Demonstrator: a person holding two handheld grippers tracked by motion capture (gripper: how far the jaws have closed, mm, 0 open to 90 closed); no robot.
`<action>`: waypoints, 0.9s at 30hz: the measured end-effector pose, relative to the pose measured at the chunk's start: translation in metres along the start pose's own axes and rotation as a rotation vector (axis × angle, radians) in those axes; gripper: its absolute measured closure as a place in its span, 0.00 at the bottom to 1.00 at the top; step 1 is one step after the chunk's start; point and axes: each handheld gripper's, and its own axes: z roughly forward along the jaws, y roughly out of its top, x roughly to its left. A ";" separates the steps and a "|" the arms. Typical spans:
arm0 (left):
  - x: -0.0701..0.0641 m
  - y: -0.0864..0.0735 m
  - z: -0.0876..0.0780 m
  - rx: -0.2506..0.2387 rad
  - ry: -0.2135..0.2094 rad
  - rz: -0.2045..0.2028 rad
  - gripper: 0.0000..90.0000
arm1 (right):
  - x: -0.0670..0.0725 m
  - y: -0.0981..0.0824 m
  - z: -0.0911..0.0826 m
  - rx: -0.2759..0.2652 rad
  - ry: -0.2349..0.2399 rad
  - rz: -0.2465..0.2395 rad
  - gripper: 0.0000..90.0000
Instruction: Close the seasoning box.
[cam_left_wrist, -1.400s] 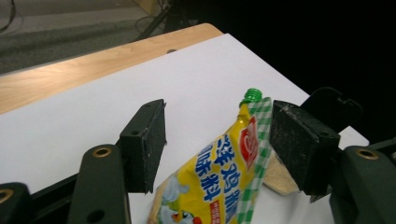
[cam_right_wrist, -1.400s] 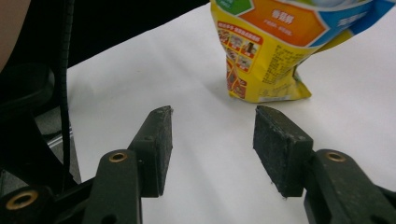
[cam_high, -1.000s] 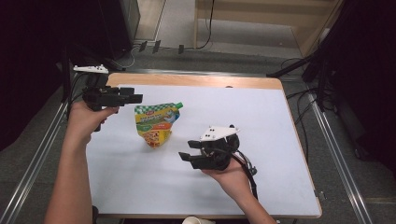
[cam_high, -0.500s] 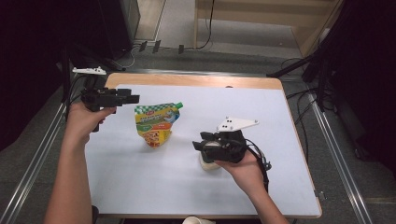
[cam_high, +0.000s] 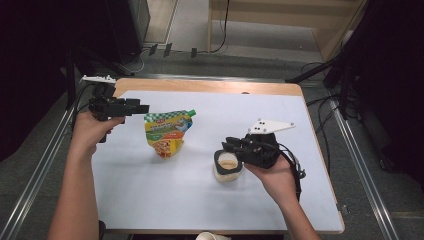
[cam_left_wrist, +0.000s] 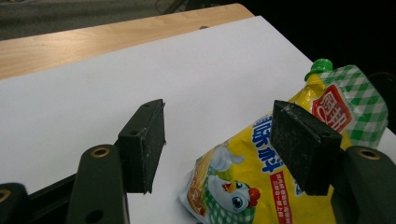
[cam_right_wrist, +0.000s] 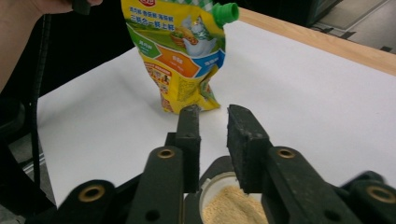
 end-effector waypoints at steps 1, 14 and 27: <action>0.001 0.000 0.000 0.001 -0.001 -0.001 0.41 | -0.001 0.001 -0.002 0.004 -0.003 -0.006 0.89; 0.004 -0.003 0.006 0.015 -0.004 -0.009 0.41 | -0.027 -0.001 -0.022 0.008 -0.042 0.057 1.00; 0.003 -0.003 0.008 0.016 -0.006 -0.012 0.41 | -0.060 -0.010 -0.045 -0.029 -0.115 0.132 1.00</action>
